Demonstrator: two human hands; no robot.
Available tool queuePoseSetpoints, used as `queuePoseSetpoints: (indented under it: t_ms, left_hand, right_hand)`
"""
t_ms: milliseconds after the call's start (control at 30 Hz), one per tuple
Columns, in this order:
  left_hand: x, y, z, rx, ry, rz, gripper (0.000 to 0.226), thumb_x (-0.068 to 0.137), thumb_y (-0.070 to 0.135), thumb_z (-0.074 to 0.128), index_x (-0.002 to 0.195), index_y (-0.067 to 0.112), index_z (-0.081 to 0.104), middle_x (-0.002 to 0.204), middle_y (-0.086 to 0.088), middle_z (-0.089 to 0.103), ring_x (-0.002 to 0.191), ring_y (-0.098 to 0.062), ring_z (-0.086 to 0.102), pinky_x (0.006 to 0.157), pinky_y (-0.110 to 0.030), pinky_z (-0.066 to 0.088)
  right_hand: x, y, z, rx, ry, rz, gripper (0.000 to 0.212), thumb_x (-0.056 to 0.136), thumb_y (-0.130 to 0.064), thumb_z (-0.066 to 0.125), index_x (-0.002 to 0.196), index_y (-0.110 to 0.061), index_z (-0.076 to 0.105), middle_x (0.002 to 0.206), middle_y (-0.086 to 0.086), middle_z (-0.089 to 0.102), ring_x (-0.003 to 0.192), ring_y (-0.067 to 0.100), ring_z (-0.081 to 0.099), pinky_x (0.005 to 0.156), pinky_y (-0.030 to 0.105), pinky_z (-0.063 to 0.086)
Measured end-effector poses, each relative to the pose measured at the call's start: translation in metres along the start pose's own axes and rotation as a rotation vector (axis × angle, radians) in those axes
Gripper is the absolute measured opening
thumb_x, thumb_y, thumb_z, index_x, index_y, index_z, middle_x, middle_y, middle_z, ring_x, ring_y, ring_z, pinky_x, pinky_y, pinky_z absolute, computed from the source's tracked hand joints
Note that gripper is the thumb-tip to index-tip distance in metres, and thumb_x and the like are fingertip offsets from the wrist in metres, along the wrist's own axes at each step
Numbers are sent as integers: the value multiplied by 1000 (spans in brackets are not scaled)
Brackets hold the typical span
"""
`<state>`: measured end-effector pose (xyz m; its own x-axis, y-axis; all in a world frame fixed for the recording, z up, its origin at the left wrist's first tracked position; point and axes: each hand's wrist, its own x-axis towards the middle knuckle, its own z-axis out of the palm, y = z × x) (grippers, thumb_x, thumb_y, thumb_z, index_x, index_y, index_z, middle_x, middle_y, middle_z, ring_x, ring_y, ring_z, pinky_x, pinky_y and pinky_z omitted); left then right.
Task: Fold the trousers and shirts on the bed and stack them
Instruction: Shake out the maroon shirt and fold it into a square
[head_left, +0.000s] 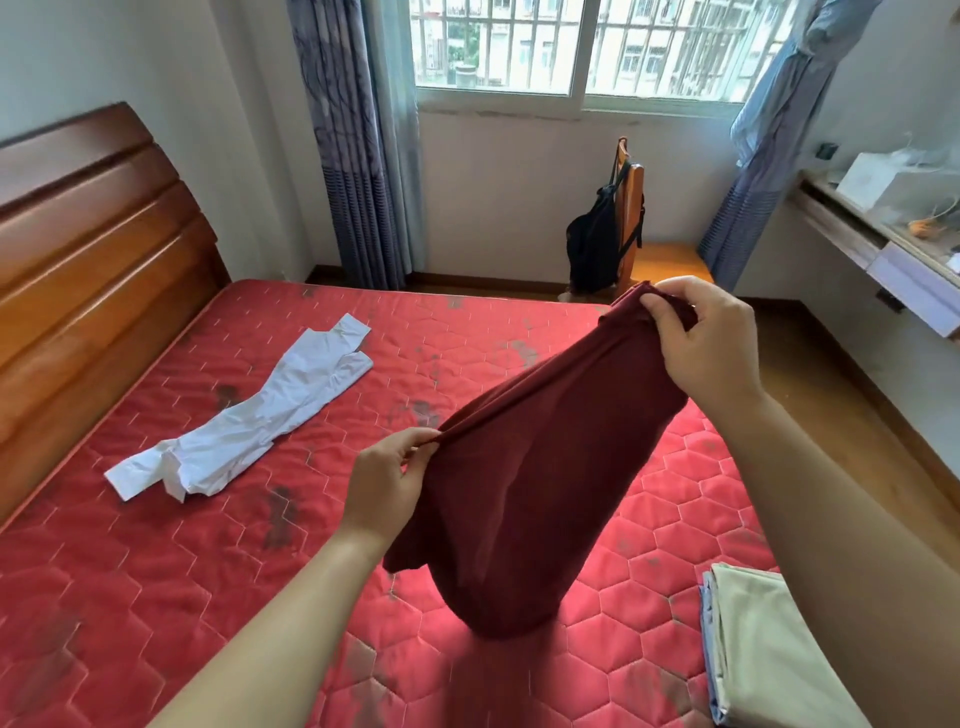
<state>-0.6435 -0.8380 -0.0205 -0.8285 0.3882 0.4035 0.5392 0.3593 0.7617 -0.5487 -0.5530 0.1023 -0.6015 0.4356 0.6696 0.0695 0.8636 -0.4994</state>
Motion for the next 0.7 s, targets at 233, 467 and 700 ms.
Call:
queuePoseSetpoints:
  t_ms: [233, 467, 700]
  left_hand:
    - [-44, -5, -52, 14, 17, -23, 12, 95, 8, 47, 97, 15, 57, 70, 14, 58, 71, 3, 57, 59, -5, 36]
    - [-102, -20, -128, 7, -59, 67, 20, 94, 13, 51, 91, 33, 56, 69, 21, 59, 67, 3, 56, 59, -8, 37]
    - [-137, -19, -167, -78, -79, 158, 17, 92, 22, 48, 96, 35, 57, 74, 21, 62, 66, 2, 57, 58, -6, 36]
  right_hand:
    - [-34, -55, 7, 39, -29, -37, 20, 91, -24, 58, 99, -8, 69, 93, 4, 70, 83, 9, 59, 77, 9, 40]
    - [-103, -124, -9, 13, 42, 13, 20, 91, -26, 59, 99, -11, 70, 95, 2, 70, 85, 9, 61, 78, 4, 39]
    - [-143, -168, -42, -69, 106, -4, 20, 89, -25, 62, 99, -10, 71, 97, 4, 71, 86, 7, 59, 80, -4, 33]
